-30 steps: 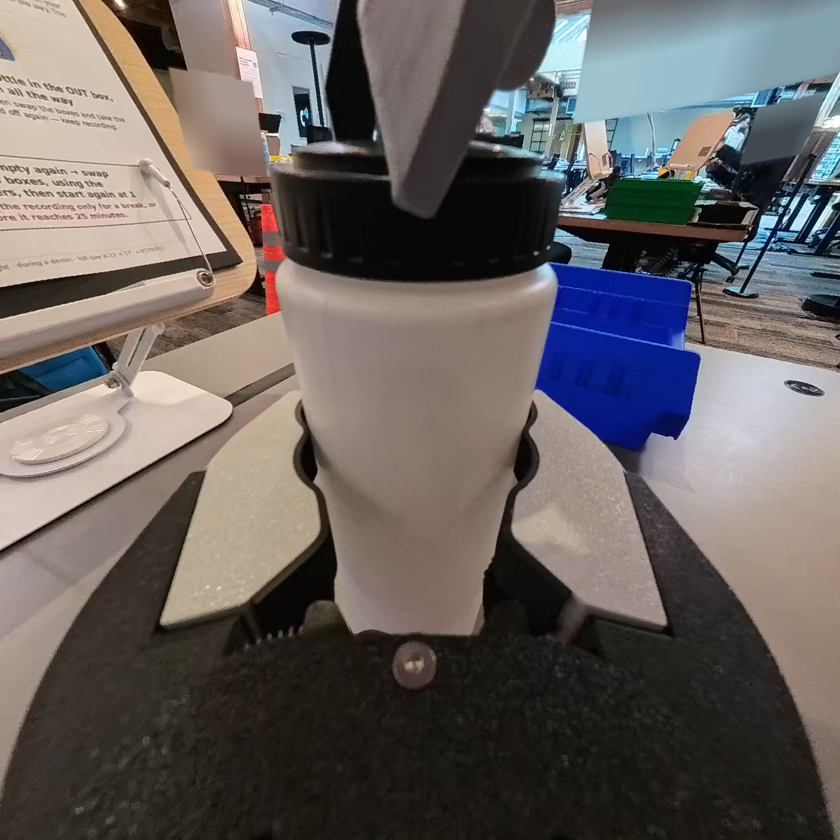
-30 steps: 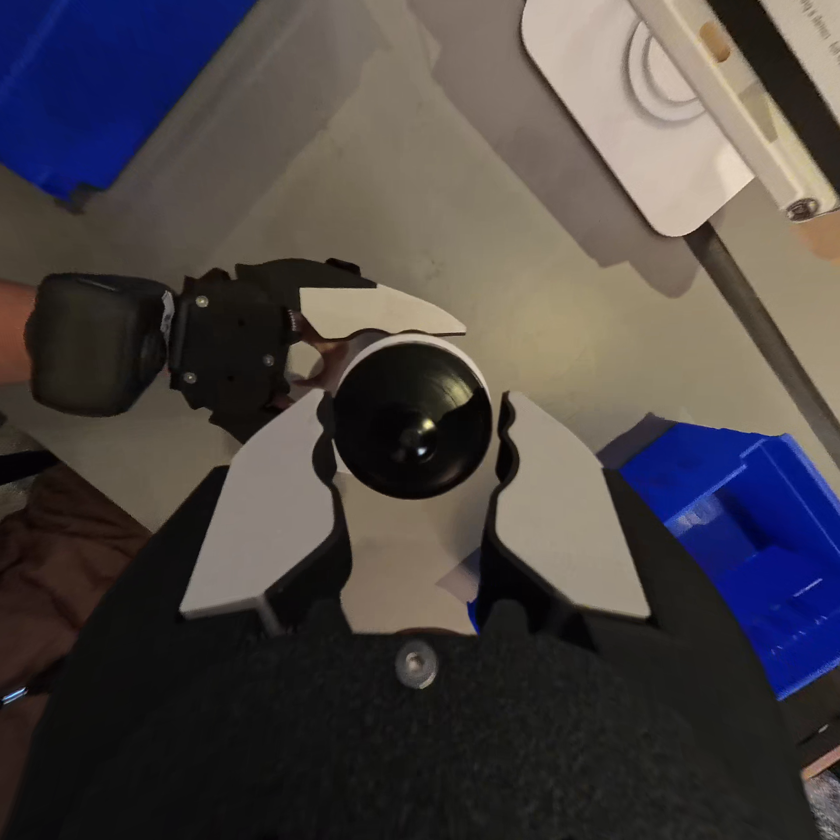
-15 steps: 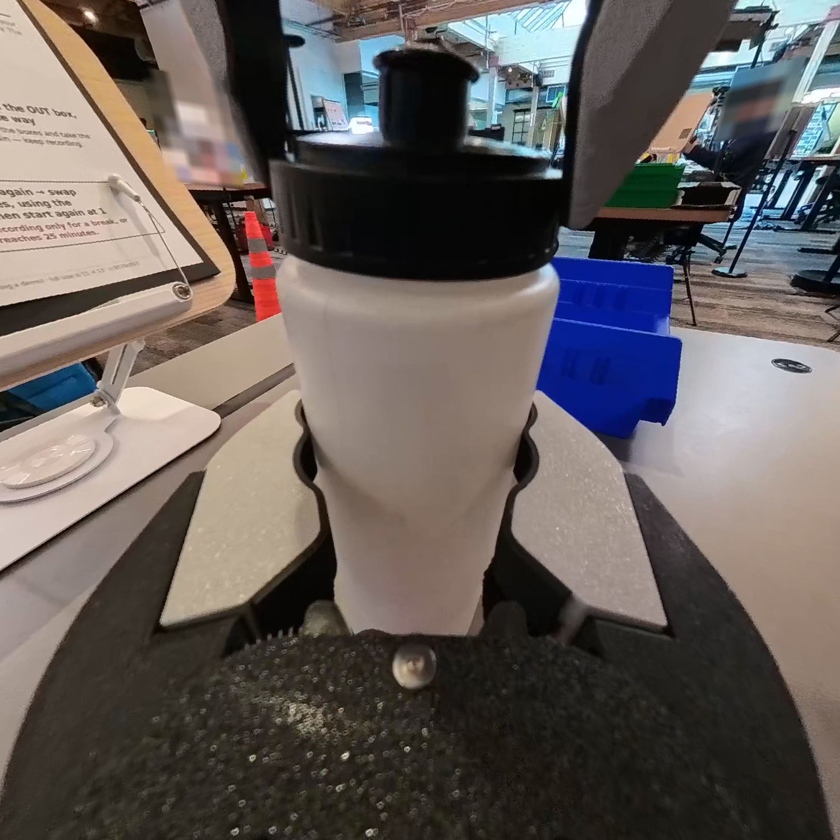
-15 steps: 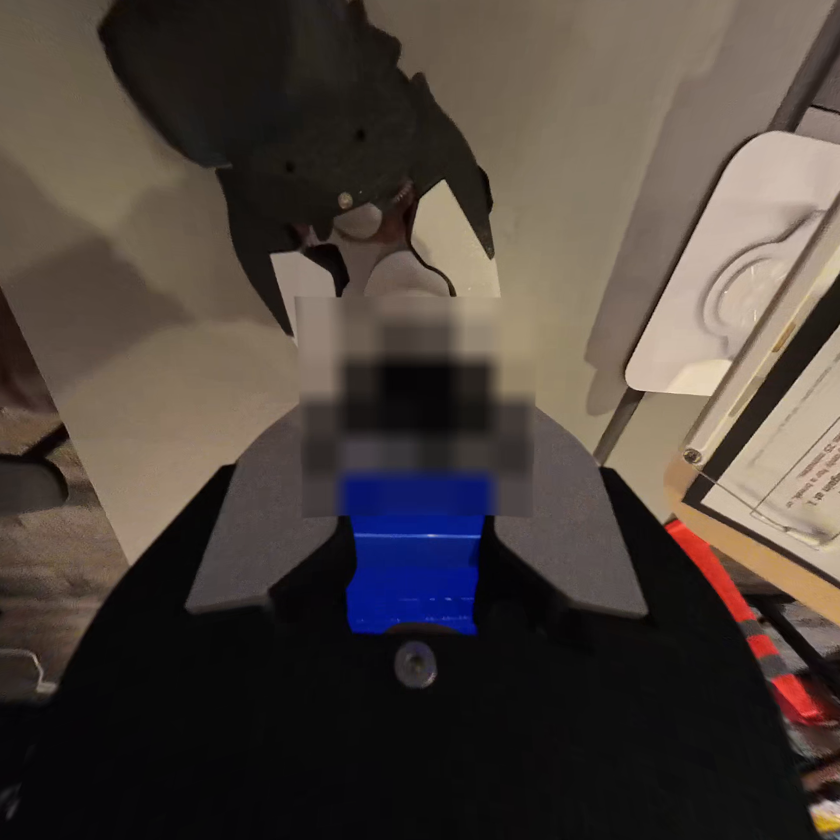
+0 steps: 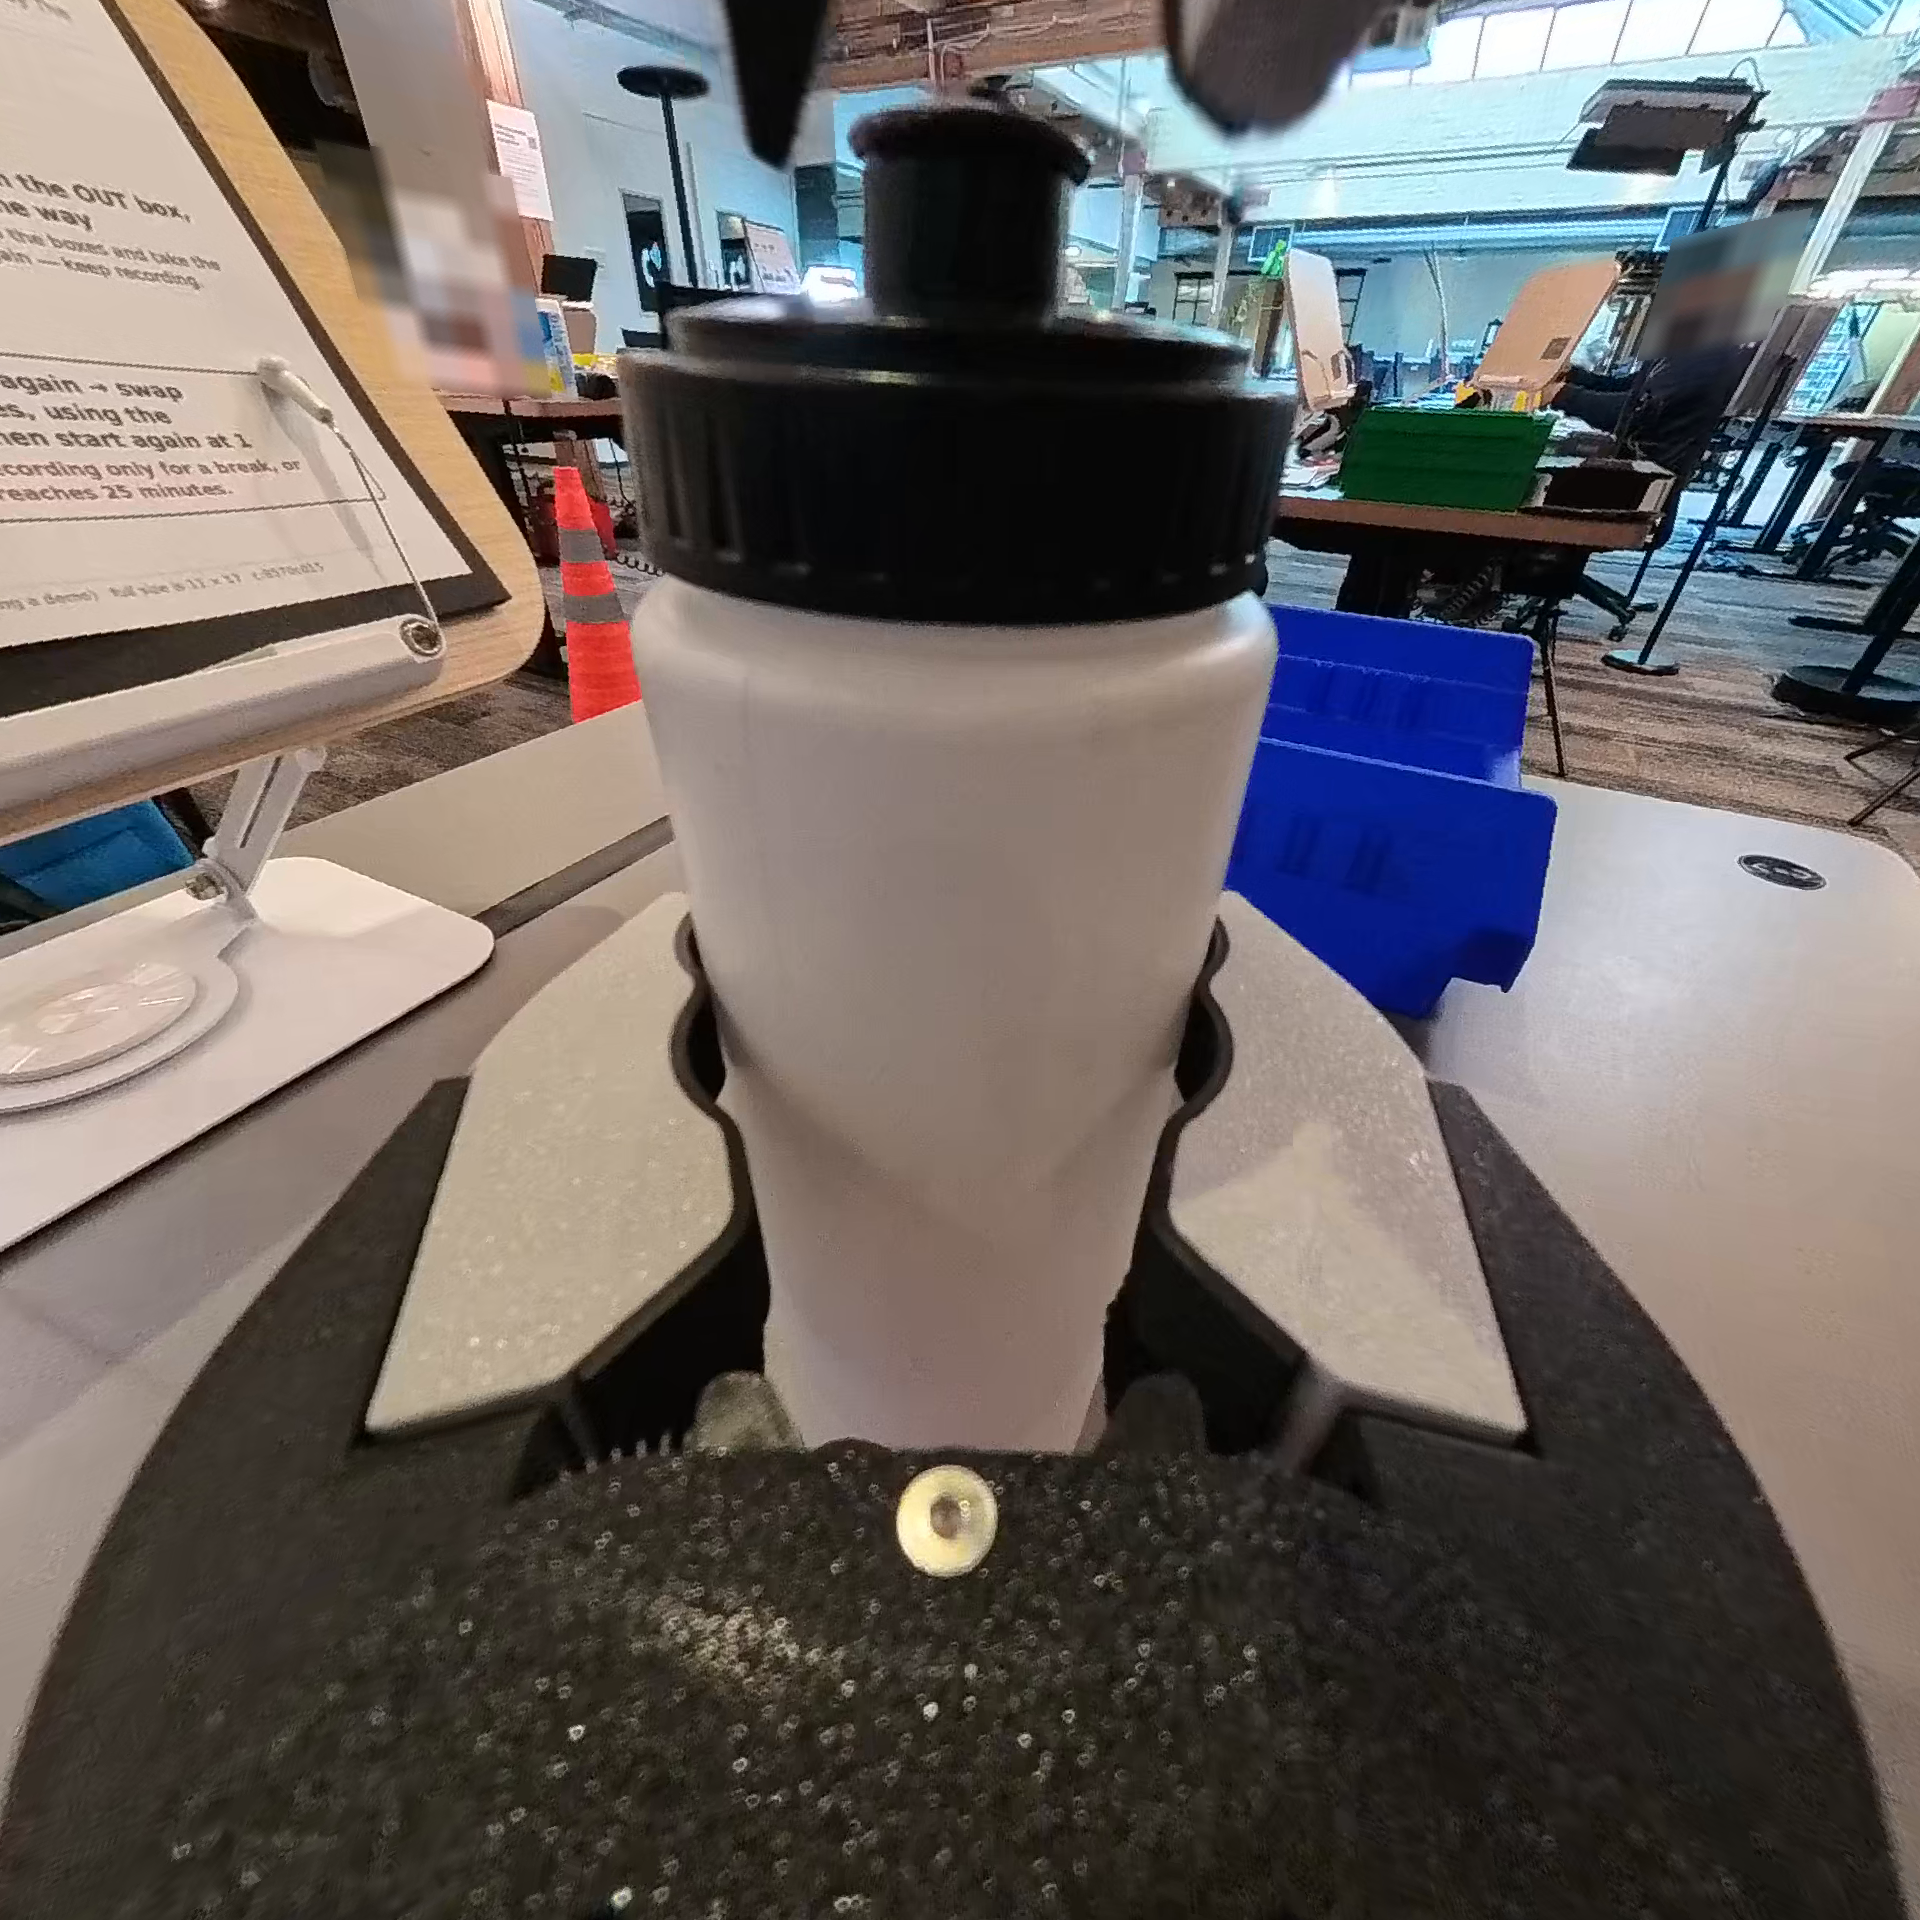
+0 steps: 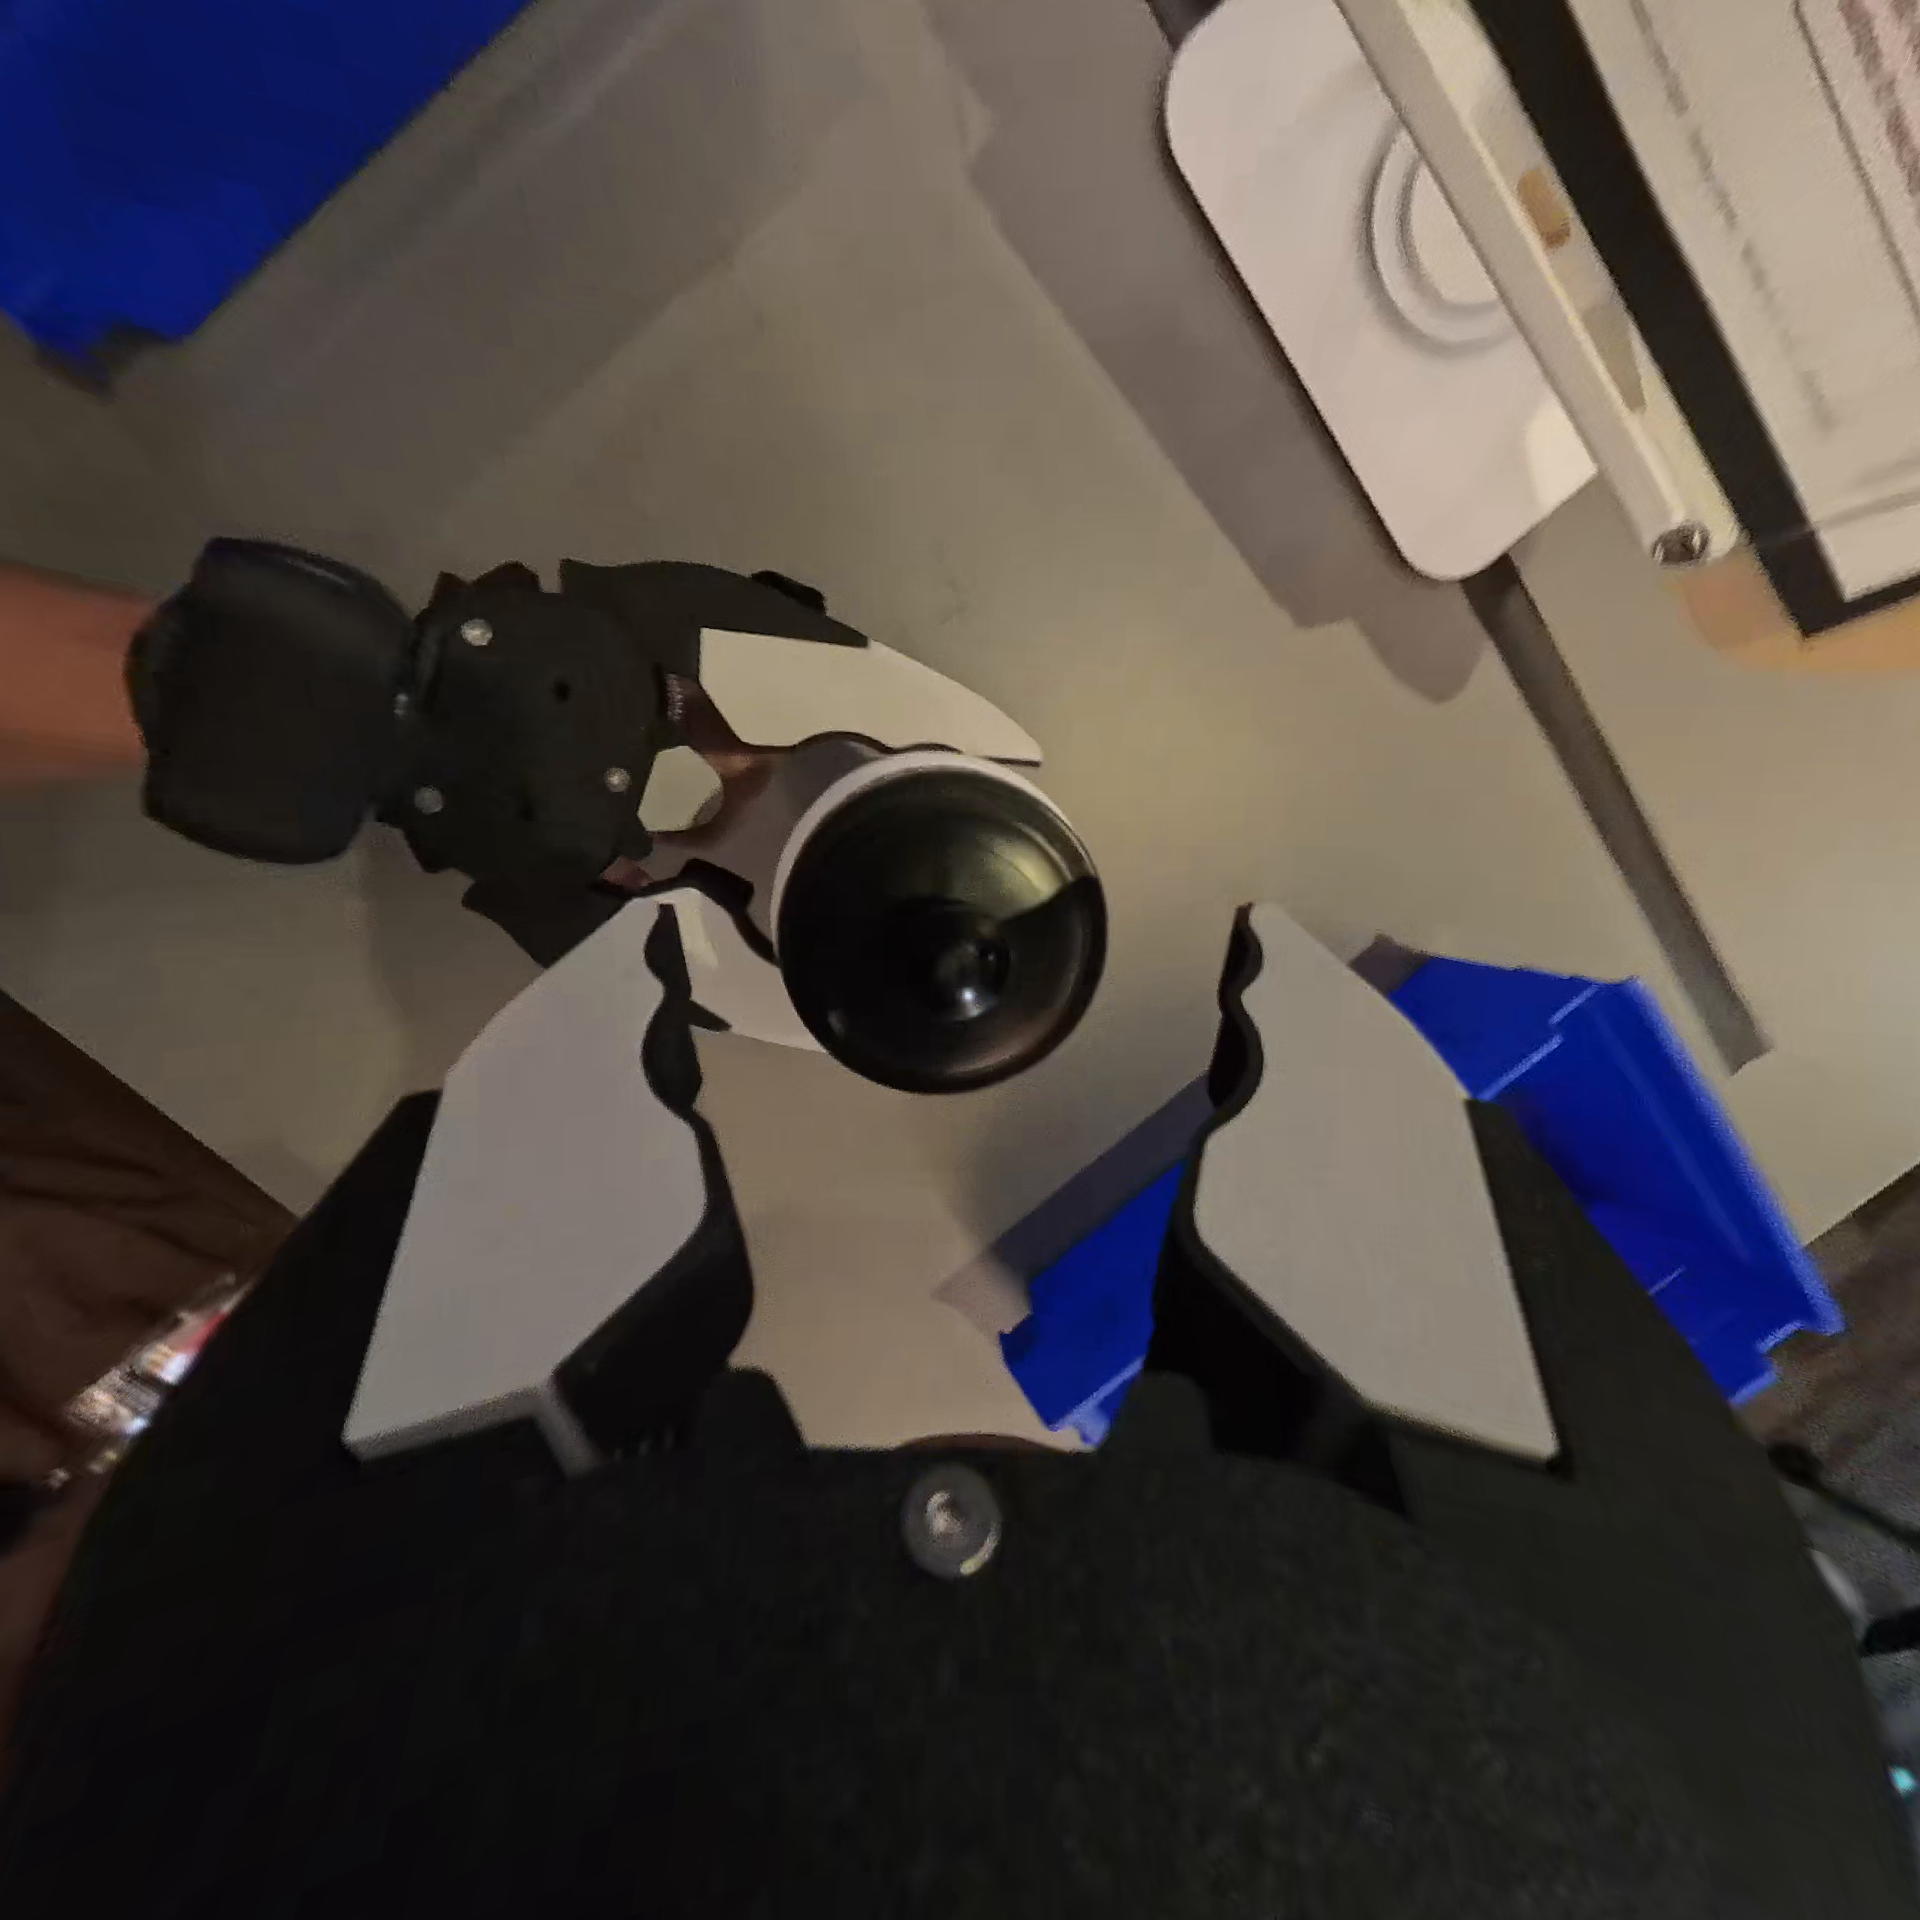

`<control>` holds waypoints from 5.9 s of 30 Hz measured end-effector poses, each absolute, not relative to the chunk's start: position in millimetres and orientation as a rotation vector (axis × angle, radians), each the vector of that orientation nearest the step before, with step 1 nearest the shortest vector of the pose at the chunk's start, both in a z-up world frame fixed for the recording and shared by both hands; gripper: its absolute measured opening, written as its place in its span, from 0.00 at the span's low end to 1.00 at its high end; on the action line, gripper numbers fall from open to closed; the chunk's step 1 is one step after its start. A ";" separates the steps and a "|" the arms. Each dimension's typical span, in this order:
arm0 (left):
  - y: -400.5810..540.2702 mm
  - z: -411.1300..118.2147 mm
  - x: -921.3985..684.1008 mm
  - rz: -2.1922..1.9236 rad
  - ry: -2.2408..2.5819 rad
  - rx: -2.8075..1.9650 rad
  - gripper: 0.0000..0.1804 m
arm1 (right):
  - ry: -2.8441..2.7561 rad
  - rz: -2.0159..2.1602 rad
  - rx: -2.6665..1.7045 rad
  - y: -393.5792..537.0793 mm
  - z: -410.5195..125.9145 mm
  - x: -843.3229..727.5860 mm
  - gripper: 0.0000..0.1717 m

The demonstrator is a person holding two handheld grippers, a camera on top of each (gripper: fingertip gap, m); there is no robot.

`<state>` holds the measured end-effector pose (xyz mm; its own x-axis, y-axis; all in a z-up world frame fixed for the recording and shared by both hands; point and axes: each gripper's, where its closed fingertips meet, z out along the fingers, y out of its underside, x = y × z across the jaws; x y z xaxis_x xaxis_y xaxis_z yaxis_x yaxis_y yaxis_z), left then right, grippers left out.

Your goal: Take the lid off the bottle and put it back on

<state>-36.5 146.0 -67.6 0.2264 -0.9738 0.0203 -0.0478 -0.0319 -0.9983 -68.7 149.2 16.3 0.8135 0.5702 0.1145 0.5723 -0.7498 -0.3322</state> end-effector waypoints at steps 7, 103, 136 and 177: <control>146.3 -67.8 -36.5 -1.030 1.057 -1.372 0.48 | -0.686 0.050 -2.775 142.0 -10.0 -65.9 0.43; 137.5 -79.8 -30.8 -1.035 1.121 -1.387 0.48 | -0.533 -0.127 -2.699 150.1 17.5 -42.4 0.40; 138.6 -84.9 -30.4 -1.041 1.133 -1.400 0.48 | -0.482 0.044 -2.858 142.1 4.9 -42.9 0.49; 137.3 -90.6 -29.0 -1.055 1.162 -1.402 0.47 | -0.956 0.128 -2.765 141.9 11.3 -66.8 0.55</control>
<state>-29.0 137.3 -90.6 0.1606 -0.9866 0.0282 -0.1235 -0.0485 -0.9912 -66.8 141.9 11.3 0.7856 0.6186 -0.0126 0.6001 -0.7668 -0.2280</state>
